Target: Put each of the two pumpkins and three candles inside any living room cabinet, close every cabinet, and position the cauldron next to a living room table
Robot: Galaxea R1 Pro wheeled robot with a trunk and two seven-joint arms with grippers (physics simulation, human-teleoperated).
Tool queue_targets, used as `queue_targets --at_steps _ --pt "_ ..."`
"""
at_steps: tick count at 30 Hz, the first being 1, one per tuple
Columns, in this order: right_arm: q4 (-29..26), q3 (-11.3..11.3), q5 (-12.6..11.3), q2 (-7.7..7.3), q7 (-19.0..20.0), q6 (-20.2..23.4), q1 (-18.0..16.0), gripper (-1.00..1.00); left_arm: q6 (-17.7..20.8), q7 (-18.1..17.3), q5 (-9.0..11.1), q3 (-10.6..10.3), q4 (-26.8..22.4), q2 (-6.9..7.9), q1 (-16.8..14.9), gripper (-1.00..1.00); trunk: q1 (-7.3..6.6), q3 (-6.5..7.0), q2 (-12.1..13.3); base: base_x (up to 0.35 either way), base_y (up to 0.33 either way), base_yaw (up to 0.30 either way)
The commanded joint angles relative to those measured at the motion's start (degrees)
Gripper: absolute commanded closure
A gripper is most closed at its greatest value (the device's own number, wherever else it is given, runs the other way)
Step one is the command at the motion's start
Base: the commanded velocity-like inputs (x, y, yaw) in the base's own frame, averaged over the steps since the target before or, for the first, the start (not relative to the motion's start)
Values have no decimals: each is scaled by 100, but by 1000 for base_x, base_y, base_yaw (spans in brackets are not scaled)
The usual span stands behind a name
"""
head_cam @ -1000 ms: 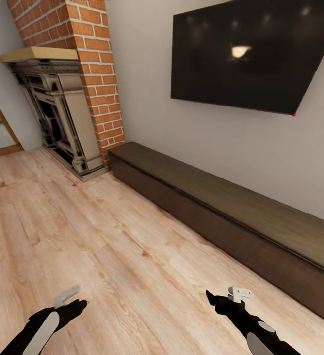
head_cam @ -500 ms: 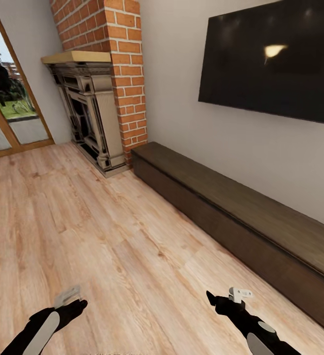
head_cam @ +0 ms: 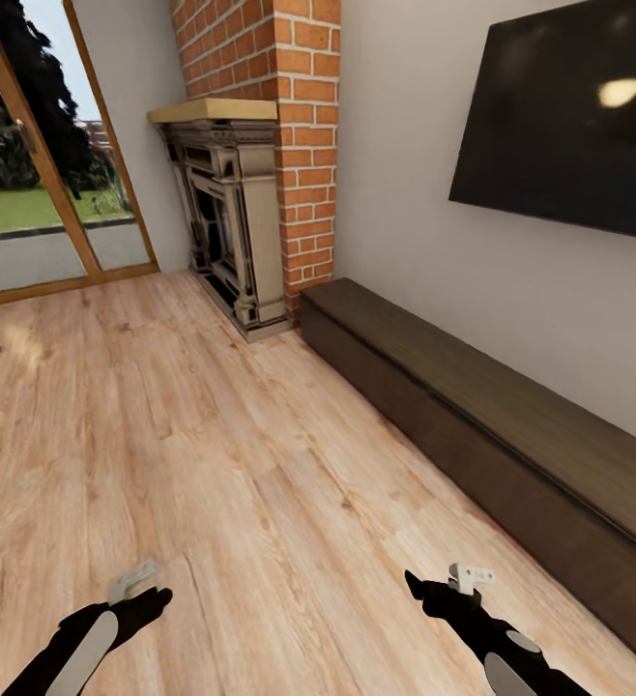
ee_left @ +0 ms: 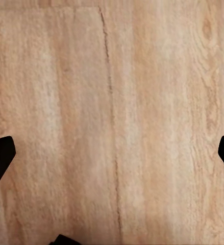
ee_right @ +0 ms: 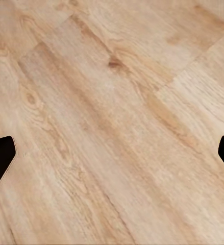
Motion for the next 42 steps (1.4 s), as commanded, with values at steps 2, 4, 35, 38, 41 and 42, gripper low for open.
queue_targets --at_steps 2,4,35,38,41,42 --pt "-15 17 -31 -12 -40 9 -4 -100 5 57 62 -26 -8 7 -4 -100 2 -6 -2 300 0 127" --pt "-18 18 -31 -15 -32 9 -4 -100 4 57 64 -18 -8 7 -4 -100 2 -6 -2 312 0 59" --pt "-12 20 370 -14 -18 2 -4 -100 64 -404 86 -1 250 24 -22 -100 2 -6 -2 306 122 141" --pt "40 20 366 -11 -9 0 -4 -100 191 -770 85 6 242 47 -42 -100 2 -6 -2 284 207 39" --pt "120 20 373 -2 -3 0 -4 -100 661 -905 38 6 211 15 -53 -100 2 -6 -2 288 185 11" --pt "132 20 376 -1 -2 -1 -4 -100 781 -929 26 4 171 9 -55 -100 2 -6 -2 289 177 4"
